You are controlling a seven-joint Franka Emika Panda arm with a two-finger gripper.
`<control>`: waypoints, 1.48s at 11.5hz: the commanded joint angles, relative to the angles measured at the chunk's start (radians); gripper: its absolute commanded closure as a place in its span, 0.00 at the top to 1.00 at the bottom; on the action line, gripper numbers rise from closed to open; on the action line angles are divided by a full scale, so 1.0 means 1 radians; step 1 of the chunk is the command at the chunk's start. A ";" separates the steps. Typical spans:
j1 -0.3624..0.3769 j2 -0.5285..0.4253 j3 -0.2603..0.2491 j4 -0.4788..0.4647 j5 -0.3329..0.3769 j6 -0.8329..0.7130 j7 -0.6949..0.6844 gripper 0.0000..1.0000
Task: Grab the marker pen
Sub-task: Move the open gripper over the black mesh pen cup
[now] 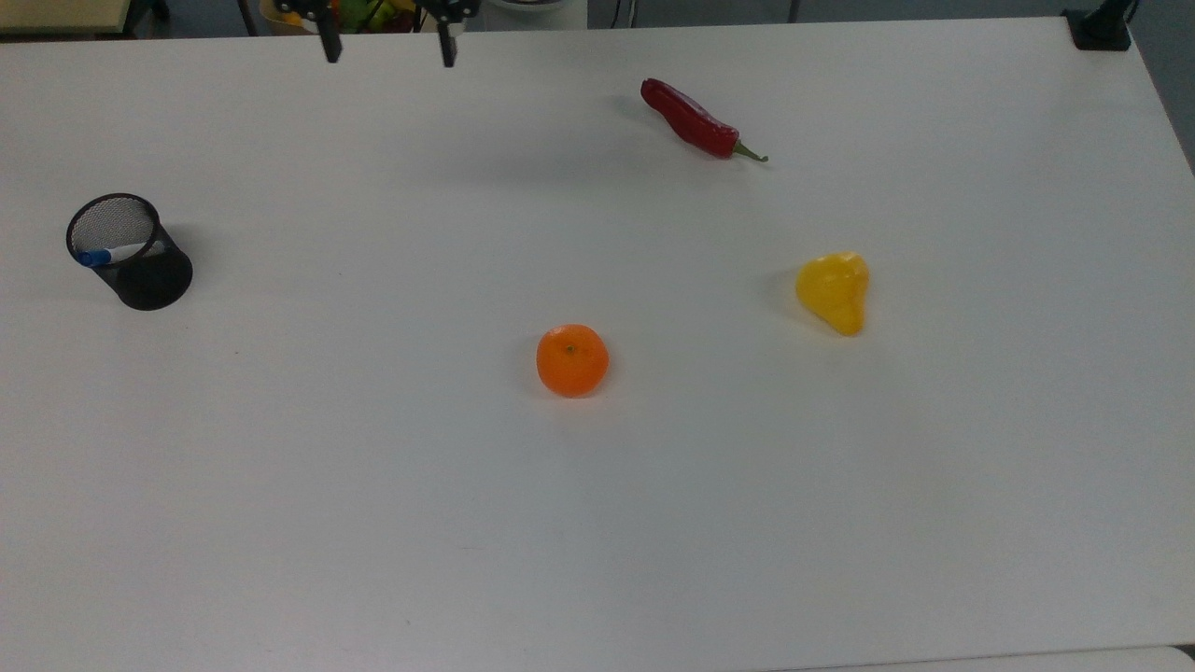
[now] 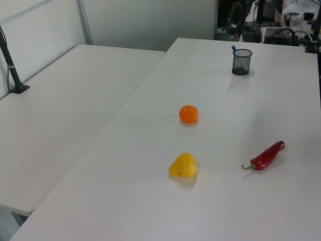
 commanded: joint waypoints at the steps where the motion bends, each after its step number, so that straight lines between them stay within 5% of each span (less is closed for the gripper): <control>1: 0.006 0.018 -0.087 -0.017 -0.073 0.154 0.009 1.00; 8: 0.006 0.139 -0.266 -0.054 -0.093 0.461 0.003 1.00; 12: -0.021 0.213 -0.279 -0.085 -0.093 0.566 0.000 0.99; 14: -0.034 0.266 -0.280 -0.083 -0.093 0.619 -0.039 0.87; 17: -0.061 0.332 -0.279 -0.083 -0.093 0.713 -0.054 0.85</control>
